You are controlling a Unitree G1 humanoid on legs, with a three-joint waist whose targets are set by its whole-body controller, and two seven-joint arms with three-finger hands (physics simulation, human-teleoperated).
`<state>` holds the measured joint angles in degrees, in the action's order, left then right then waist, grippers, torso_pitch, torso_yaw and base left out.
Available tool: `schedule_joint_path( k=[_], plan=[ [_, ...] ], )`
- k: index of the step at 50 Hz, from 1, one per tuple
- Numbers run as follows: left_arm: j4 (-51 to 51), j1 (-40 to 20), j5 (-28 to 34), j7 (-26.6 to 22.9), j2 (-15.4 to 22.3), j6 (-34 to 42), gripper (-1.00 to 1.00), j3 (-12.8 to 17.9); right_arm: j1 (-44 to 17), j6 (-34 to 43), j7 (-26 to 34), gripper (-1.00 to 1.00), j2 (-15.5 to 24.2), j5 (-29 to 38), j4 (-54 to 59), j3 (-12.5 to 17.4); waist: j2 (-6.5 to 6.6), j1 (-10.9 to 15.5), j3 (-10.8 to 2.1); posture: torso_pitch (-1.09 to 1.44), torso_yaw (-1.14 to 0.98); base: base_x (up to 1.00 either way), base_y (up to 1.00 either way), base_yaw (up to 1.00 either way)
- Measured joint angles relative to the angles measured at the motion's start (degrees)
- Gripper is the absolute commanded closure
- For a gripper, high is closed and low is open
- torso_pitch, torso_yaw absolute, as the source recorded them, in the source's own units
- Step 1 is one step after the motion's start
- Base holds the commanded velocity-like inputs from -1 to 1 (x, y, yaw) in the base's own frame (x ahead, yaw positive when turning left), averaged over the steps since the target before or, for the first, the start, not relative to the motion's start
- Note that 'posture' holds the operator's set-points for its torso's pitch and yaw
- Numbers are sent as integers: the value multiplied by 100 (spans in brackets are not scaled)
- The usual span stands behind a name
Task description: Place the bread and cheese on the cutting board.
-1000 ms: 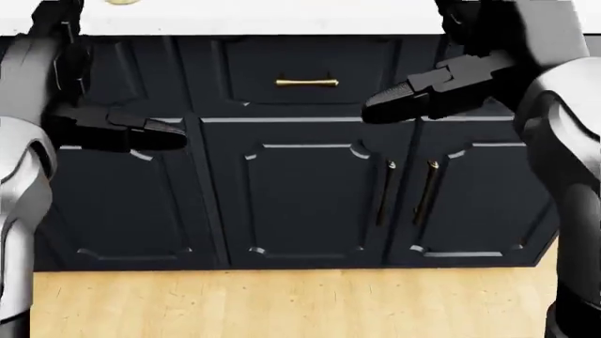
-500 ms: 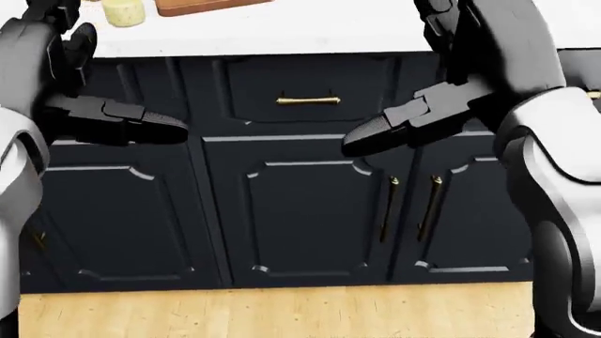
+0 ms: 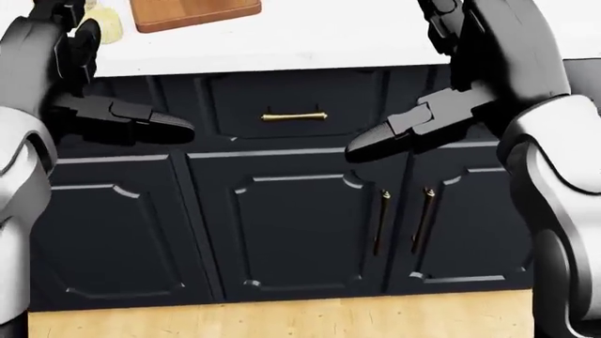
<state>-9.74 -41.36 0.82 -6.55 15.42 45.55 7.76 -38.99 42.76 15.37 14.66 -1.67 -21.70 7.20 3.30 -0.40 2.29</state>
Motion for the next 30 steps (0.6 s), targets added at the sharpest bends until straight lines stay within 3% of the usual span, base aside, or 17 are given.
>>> schedule_joint_path(
  k=[1,2,5,11,13,15,17,22,25,30],
  plan=[
    [14,-3,13,-2,6,-17,-100,9,-14,-24,12,-100,-7,14,4,-18,128,6,-45,0,0,10,2,0],
    [33,25,25,-3,23,-44,-100,36,10,-44,24,-100,-59,24,-7,-53,59,48,-17,0,0,11,2,0],
    [148,132,75,14,15,-24,-100,104,88,-27,115,-100,-100,30,26,-198,18,76,-12,0,0,11,12,0],
    [83,68,84,7,14,-39,-100,81,47,-125,213,-100,-85,166,-82,-150,-613,76,-7,0,0,11,20,0],
    [79,90,70,-5,-51,-68,-100,13,100,-179,231,-100,-69,217,-91,-94,-550,-14,0,0,0,11,23,0],
    [143,106,35,-42,-81,-56,-100,-76,147,-176,238,-100,-73,270,-50,-52,-603,-37,-46,0,0,11,23,0],
    [168,91,22,-62,-77,-36,-100,-87,143,-195,252,-100,-78,310,-23,-60,-562,-25,-80,0,0,11,24,0],
    [88,45,80,-33,-65,-94,-100,-27,185,-356,344,-100,-98,367,-77,-94,-260,-35,-22,0,0,11,35,0],
    [86,37,95,-40,-72,-112,-100,-48,179,-367,360,-100,-117,388,-46,-67,80,-73,-65,0,0,11,36,0],
    [181,186,163,-10,-51,-62,-100,61,220,-272,408,-100,-205,323,-44,-207,-6,40,1,0,0,11,36,0]
  ],
)
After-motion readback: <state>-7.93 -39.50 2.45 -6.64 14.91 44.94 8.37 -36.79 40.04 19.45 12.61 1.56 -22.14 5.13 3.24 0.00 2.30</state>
